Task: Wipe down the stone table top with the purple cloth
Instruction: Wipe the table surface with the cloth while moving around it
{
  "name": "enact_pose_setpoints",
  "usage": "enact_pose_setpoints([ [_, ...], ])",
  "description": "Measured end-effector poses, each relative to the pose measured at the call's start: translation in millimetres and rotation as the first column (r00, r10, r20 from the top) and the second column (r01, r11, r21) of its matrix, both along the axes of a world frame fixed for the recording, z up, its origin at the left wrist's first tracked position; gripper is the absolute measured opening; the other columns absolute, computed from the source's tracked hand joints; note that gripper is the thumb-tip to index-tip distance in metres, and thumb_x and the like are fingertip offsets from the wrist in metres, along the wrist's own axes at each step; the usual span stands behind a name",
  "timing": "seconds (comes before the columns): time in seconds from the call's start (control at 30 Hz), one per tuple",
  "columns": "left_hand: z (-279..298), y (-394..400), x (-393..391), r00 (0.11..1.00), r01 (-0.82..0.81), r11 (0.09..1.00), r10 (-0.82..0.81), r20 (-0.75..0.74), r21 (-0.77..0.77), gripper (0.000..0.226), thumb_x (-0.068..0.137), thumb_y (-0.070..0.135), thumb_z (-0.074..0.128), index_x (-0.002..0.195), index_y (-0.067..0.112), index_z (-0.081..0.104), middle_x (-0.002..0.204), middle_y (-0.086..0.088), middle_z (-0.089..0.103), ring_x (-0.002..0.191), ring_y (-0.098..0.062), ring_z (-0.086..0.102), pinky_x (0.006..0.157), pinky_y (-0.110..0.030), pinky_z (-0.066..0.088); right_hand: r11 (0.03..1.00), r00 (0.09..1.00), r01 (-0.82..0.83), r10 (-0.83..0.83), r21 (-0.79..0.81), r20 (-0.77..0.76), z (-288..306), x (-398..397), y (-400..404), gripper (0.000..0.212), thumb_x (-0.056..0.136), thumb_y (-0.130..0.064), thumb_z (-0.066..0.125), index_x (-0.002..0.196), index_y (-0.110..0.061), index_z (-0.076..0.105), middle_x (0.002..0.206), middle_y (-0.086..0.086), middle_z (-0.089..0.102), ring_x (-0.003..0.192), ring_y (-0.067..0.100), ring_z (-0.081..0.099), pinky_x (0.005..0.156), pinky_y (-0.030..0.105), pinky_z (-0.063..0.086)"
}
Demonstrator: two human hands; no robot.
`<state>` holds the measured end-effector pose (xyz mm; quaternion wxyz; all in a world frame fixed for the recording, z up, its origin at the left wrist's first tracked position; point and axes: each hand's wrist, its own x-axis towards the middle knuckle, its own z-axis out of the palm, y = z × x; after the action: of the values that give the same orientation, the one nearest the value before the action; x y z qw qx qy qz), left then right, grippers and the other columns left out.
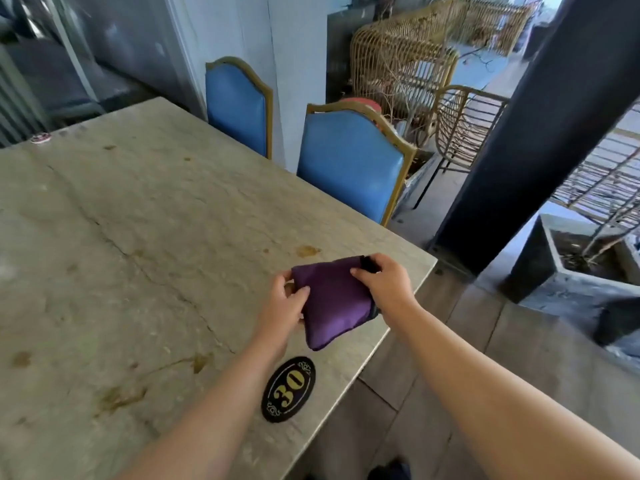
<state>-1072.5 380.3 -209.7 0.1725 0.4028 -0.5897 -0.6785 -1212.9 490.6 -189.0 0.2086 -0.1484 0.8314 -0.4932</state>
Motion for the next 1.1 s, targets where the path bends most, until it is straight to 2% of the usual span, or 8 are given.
enact_pose_setpoints([
  [0.1,-15.3,-5.6,-26.7,0.998,-0.063,0.997,0.063,0.003,0.044,0.027,0.093,0.011,0.056,0.118,0.020,0.048,0.113,-0.005,0.065,0.097,-0.024,0.067,0.080,-0.048,0.058,0.993,0.994,-0.102,0.104,0.053,-0.026,-8.6,-39.7,-21.7,0.028,0.081,-0.023,0.072,0.108,-0.016,0.065,0.096,0.000,0.064,0.090,0.020,0.058,0.072,0.029,0.044],
  [0.27,-34.1,-21.9,-69.5,0.970,-0.243,0.966,0.240,0.033,0.094,0.025,0.094,0.006,0.053,0.100,0.029,0.048,0.105,-0.006,0.061,0.087,-0.028,0.067,0.071,-0.046,0.059,0.939,0.941,-0.326,0.333,0.106,-0.053,-21.6,-96.6,-73.8,0.022,0.081,-0.018,0.070,0.102,-0.014,0.065,0.092,0.001,0.062,0.091,0.023,0.059,0.078,0.034,0.046],
  [0.4,-49.9,-30.9,-88.4,0.922,-0.379,0.925,0.378,0.078,-0.006,0.031,0.092,0.004,0.057,0.114,0.025,0.050,0.106,-0.008,0.063,0.092,-0.027,0.067,0.078,-0.050,0.058,0.865,0.870,-0.480,0.491,0.148,-0.048,-36.6,-127.4,-112.6,0.029,0.084,-0.019,0.067,0.113,-0.015,0.063,0.104,0.002,0.063,0.099,0.022,0.057,0.085,0.034,0.046],
  [0.57,-56.3,-37.0,-97.7,0.840,-0.450,0.842,0.512,0.178,-0.299,0.040,0.092,-0.002,0.049,0.128,0.013,0.051,0.109,-0.002,0.059,0.089,-0.006,0.058,0.078,-0.004,0.043,0.749,0.764,-0.622,0.644,0.230,-0.033,-54.3,-137.4,-134.3,0.044,0.092,-0.015,0.054,0.136,-0.021,0.050,0.131,0.003,0.057,0.123,0.022,0.052,0.098,0.026,0.037],
  [0.73,-77.1,-36.9,-61.5,0.723,-0.261,0.778,0.550,0.419,-0.571,0.044,0.090,0.019,0.057,0.134,0.020,0.050,0.133,0.007,0.038,0.124,-0.018,0.046,0.106,-0.031,0.038,0.707,0.627,-0.489,0.692,0.511,-0.358,-65.1,-106.7,-111.0,0.061,0.094,-0.021,0.048,0.150,-0.015,0.023,0.135,0.007,0.038,0.124,0.024,0.035,0.104,0.033,0.030],
  [0.83,-82.7,-30.9,-39.6,0.594,-0.030,0.753,0.543,0.594,-0.658,0.054,0.096,0.042,0.047,0.147,0.029,0.034,0.155,0.008,0.022,0.145,-0.017,0.019,0.121,-0.038,0.005,0.726,0.566,-0.499,0.687,0.474,-0.456,-75.9,-88.9,-98.1,0.067,0.090,-0.018,0.054,0.150,-0.012,0.025,0.137,0.008,0.036,0.122,0.025,0.035,0.104,0.038,0.031],
  [0.97,-87.6,-25.7,-34.0,0.494,0.157,0.748,0.506,0.707,-0.645,0.060,0.098,0.055,0.021,0.153,0.036,0.007,0.162,0.011,0.000,0.148,-0.007,-0.010,0.120,-0.045,-0.009,0.542,0.385,-0.590,0.840,0.598,-0.382,-90.6,-83.8,-97.4,0.061,0.098,-0.033,0.039,0.152,-0.024,0.014,0.155,0.011,0.018,0.145,0.027,0.012,0.120,0.047,0.007],
  [1.1,-88.9,-27.8,-35.8,0.444,0.170,0.740,0.532,0.721,-0.651,0.061,0.097,0.057,0.020,0.153,0.036,0.006,0.162,0.007,-0.005,0.147,-0.012,-0.017,0.119,-0.050,-0.008,0.453,0.284,-0.526,0.891,0.720,-0.354,-104.5,-91.1,-115.8,0.061,0.097,-0.053,0.011,0.151,-0.033,-0.009,0.160,0.007,-0.010,0.145,0.026,-0.021,0.112,0.060,-0.012],
])
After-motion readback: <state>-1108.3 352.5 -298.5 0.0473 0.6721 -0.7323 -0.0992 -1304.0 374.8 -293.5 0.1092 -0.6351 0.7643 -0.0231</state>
